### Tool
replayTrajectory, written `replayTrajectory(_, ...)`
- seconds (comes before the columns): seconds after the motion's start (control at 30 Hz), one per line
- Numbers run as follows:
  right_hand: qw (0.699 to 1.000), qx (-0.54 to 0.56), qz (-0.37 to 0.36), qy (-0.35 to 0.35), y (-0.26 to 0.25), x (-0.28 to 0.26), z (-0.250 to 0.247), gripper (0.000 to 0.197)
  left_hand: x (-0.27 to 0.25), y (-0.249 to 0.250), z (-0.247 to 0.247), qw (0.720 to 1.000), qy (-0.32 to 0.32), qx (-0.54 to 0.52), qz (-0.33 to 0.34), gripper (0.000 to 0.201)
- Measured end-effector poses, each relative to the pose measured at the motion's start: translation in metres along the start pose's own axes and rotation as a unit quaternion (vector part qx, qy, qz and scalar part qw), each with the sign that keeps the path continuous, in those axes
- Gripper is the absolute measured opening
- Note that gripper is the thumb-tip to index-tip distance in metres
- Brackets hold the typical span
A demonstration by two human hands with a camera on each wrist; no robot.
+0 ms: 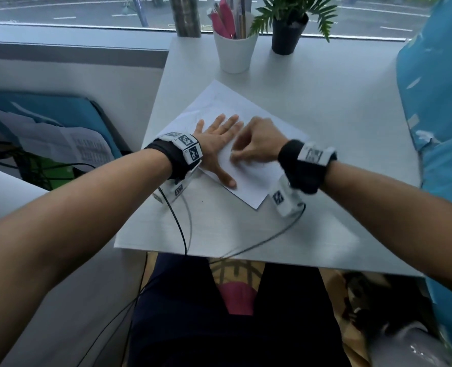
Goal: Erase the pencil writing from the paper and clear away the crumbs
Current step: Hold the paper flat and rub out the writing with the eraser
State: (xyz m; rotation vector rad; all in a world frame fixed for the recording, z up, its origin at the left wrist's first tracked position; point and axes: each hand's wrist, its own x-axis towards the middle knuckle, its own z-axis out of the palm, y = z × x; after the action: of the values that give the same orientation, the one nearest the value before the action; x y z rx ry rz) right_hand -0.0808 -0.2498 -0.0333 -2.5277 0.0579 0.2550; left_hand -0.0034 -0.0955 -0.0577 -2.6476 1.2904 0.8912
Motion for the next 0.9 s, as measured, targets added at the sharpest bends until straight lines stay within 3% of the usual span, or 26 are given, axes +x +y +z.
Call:
replayTrajectory(0.1,0.994,0.024,0.062,0.083,0.014,0.022,-0.024,0.015,-0.001,0.001,-0.002,1.0,0.005,-0.007,0.0,0.158)
replayTrajectory(0.27,1.0,0.009,-0.009,-0.023,-0.006,0.004,0.006,0.007,0.002,-0.001,0.001,1.0,0.024,-0.006,-0.014,0.161)
replayTrajectory(0.4,0.995,0.023,0.065,0.074,0.009,0.028,-0.021,0.015,0.001,0.0,0.0,1.0,0.023,-0.012,-0.012,0.16)
replayTrajectory(0.53,1.0,0.004,-0.014,-0.012,-0.011,0.009,0.011,0.008,0.003,-0.001,0.003,0.999,0.032,-0.015,-0.015,0.165)
replayTrajectory(0.57,1.0,0.008,-0.005,-0.015,-0.007,0.012,0.007,0.009,0.003,-0.002,0.003,0.999,0.032,-0.016,-0.015,0.166)
replayTrajectory(0.7,0.992,0.039,0.077,0.09,0.007,0.036,-0.021,0.016,0.002,-0.003,0.003,0.999,0.038,-0.018,-0.013,0.168)
replayTrajectory(0.83,1.0,0.0,-0.005,-0.009,-0.017,0.012,0.01,0.008,0.001,-0.004,0.004,0.998,0.048,-0.032,-0.004,0.168)
replayTrajectory(0.9,0.998,0.035,0.04,0.016,-0.009,0.021,-0.002,0.009,0.0,-0.004,0.005,0.998,0.052,-0.027,0.001,0.166)
